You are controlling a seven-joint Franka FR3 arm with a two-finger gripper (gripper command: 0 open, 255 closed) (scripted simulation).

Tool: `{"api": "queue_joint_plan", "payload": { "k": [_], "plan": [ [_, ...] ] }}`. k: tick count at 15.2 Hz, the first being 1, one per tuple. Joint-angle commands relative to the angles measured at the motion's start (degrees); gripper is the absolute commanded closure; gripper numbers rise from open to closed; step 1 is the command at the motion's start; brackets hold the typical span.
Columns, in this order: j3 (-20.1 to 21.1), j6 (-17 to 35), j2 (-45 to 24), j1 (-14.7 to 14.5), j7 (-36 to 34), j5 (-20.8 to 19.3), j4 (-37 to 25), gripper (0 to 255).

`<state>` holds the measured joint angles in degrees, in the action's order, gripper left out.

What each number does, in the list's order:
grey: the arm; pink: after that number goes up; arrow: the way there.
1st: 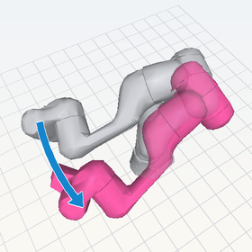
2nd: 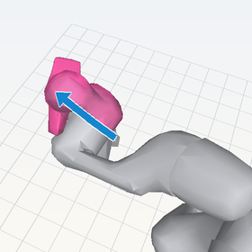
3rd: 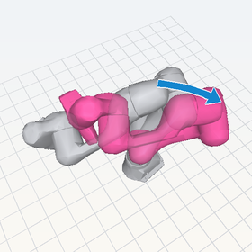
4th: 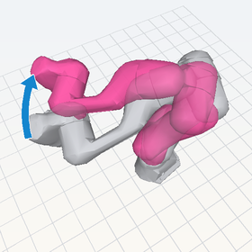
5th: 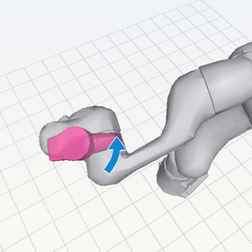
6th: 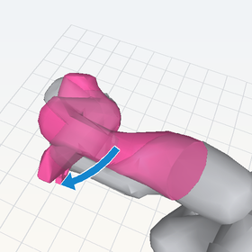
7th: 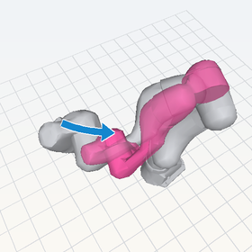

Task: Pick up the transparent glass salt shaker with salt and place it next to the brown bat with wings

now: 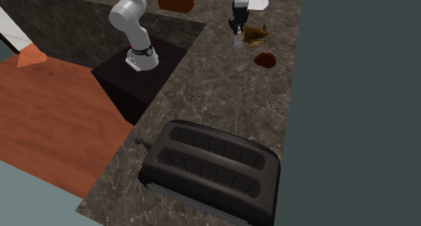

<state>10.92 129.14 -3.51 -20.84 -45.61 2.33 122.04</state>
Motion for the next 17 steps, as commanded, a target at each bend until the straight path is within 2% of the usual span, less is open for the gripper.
{"api": "queue_joint_plan", "payload": {
  "k": [1,8,9,14,17],
  "plan": [
    [-0.01,1.77,-0.74,-0.01,0.00,-0.12,1.01,255],
    [-0.01,1.77,-0.74,-0.01,0.00,-0.12,1.01,255],
    [-0.01,1.77,-0.74,-0.01,0.00,-0.12,1.01,0],
    [-0.01,1.77,-0.74,-0.02,0.00,-0.12,1.01,0],
    [-0.11,-3.67,2.38,0.21,0.43,0.47,-1.34,0]
  ]
}}
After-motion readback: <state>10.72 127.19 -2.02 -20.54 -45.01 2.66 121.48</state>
